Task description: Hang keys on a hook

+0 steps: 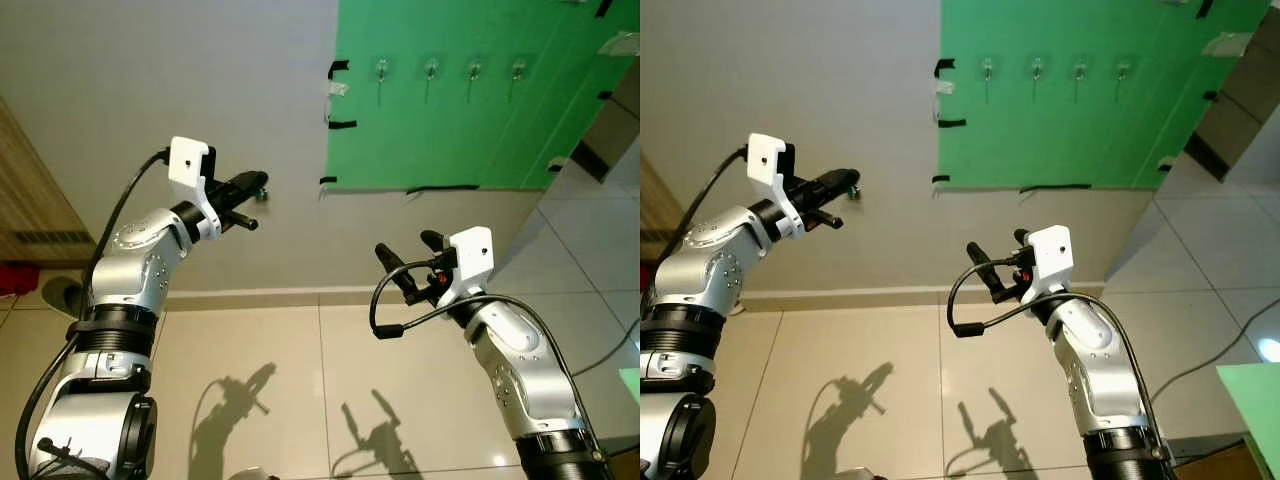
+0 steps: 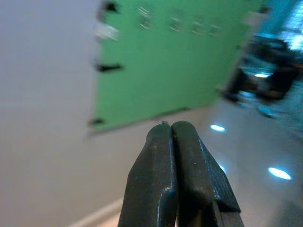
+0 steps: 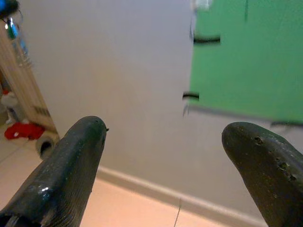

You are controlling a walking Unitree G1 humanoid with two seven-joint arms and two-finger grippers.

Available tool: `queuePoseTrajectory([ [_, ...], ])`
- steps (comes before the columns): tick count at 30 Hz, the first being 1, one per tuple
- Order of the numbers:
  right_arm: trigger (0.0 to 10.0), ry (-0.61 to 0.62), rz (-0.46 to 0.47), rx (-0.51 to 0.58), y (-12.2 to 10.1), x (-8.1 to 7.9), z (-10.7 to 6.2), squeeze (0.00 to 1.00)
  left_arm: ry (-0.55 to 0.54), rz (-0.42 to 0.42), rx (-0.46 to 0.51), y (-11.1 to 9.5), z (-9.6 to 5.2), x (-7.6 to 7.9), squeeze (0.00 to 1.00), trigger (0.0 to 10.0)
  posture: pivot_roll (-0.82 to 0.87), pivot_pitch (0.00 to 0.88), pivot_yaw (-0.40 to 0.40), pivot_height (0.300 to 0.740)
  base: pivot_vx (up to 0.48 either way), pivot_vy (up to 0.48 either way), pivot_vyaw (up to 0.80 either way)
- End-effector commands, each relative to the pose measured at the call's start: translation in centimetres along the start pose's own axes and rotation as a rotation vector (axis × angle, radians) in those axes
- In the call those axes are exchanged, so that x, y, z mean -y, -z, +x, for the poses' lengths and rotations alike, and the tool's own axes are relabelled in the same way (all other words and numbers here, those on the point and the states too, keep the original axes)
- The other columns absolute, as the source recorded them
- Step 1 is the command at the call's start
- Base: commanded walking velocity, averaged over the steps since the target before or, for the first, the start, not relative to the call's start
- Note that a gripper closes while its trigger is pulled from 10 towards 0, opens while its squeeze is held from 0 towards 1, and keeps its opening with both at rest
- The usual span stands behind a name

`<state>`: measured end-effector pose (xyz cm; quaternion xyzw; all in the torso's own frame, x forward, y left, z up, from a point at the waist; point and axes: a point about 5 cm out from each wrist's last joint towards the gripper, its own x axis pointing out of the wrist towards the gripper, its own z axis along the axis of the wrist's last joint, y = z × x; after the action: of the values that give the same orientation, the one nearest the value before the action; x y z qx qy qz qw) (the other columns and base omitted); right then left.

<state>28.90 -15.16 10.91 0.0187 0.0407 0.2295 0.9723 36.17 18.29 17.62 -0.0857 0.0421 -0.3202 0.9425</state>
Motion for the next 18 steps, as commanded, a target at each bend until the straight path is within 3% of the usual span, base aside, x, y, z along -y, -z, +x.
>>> queuePoseTrajectory([
  [1,10.0,-0.004,0.010,0.004,-0.2,0.1,-0.2,0.16,0.065,-0.016,0.021,-1.1,0.0,0.1,0.00,10.0,-0.04,0.000,0.011,0.740,0.000,0.000,0.00],
  [2,10.0,-0.014,0.015,-0.004,-0.1,-0.2,-0.3,0.16,0.130,-0.041,0.030,-1.8,-0.1,0.2,0.00,10.0,-0.05,0.000,0.012,0.740,0.000,0.000,0.00],
  [11,10.0,-0.031,0.018,-0.021,0.0,-0.5,-0.6,0.16,0.343,-0.182,0.153,-4.9,-0.7,0.9,0.00,10.0,-0.06,0.000,0.009,0.740,0.000,0.000,0.00],
  [12,10.0,-0.033,0.019,-0.025,0.0,-0.5,-0.6,0.17,0.380,-0.226,0.186,-5.3,-0.7,1.2,0.00,10.0,-0.06,0.000,0.009,0.740,0.000,0.000,0.00],
  [18,10.0,-0.036,0.022,-0.030,0.1,-0.7,-0.6,0.18,0.450,-0.314,0.225,-5.6,-0.8,1.8,0.00,10.0,-0.06,0.000,0.010,0.740,0.000,0.000,0.00],
])
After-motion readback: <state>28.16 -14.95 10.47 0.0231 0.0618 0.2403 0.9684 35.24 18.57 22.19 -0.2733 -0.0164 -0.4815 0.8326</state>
